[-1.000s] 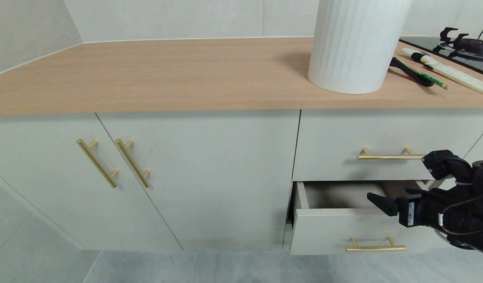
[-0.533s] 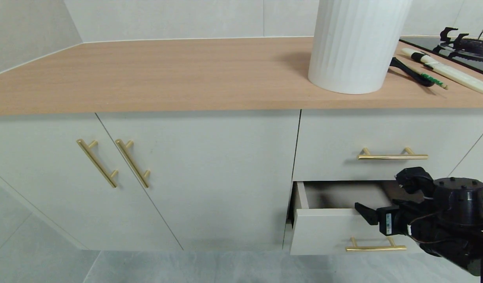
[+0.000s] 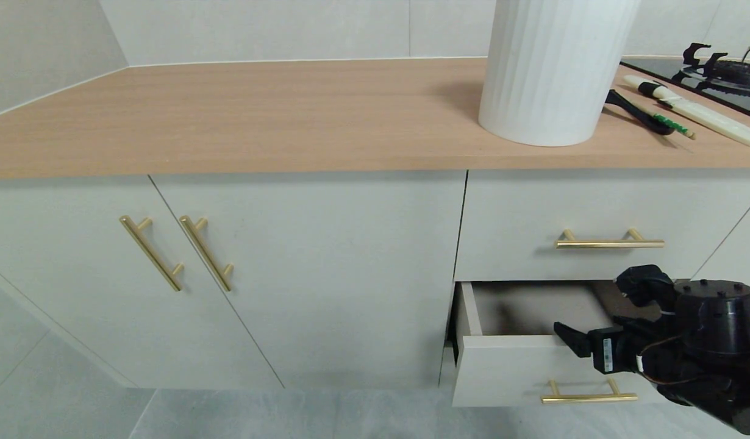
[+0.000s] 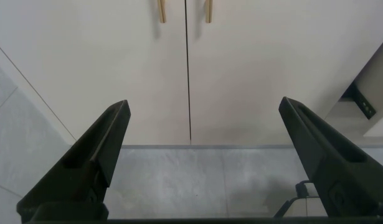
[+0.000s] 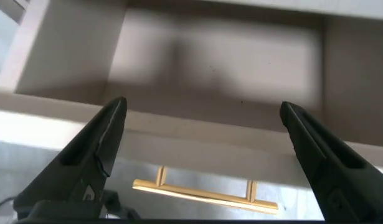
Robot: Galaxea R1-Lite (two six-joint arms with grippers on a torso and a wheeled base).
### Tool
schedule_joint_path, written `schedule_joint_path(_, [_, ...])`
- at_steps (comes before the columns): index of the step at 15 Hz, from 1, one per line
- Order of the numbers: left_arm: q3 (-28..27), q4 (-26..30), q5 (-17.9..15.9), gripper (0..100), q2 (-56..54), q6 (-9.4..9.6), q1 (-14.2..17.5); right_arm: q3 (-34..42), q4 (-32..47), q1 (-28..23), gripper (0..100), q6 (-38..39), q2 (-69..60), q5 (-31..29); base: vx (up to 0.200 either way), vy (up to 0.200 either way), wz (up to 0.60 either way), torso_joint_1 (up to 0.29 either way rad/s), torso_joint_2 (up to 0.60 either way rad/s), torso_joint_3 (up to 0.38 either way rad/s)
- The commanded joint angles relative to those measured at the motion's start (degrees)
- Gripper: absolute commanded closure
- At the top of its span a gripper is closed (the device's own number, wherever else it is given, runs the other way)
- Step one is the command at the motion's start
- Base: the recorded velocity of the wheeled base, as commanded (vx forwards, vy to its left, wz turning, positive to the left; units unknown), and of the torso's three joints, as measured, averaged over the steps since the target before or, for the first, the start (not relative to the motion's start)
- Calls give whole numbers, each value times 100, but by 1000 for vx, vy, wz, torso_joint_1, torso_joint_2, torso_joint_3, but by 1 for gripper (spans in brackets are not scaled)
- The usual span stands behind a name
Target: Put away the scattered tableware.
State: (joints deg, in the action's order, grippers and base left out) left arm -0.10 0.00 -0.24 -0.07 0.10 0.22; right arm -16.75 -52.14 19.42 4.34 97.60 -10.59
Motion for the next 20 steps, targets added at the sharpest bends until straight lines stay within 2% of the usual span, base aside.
schedule_joint_path(1, [1,0,-2,0,7,-1,4,-74,547,9,0,-12,-320,31,0,0,0,0,0,0])
schedule_joint_path(6, [1,0,-2,0,7,-1,4,-346,1804,9,0,-21,-848,75,0,0,0,0,0,0])
schedule_joint_path(9, [1,0,-2,0,7,-1,4,-733,3315,0,0,-47,-1313,470,0,0,0,0,0,0])
schedule_joint_path(10, [1,0,-2,0,7,-1,4,-971,4212,9,0,-56,-1621,690,0,0,0,0,0,0])
schedule_joint_path(13, [1,0,-2,0,7,-1,4,-1252,5952,9,0,-829,-2148,901,0,0,0,0,0,0])
schedule_joint_path(14, [1,0,-2,0,7,-1,4,-1296,6277,9,0,-1005,-2228,910,0,0,0,0,0,0])
schedule_joint_path(17, [1,0,-2,0,7,-1,4,-1331,6444,27,0,-1146,-2272,901,0,0,0,0,0,0])
schedule_joint_path(20, [1,0,-2,0,7,-1,4,-1603,6409,18,0,-909,-2342,901,0,0,0,0,0,0])
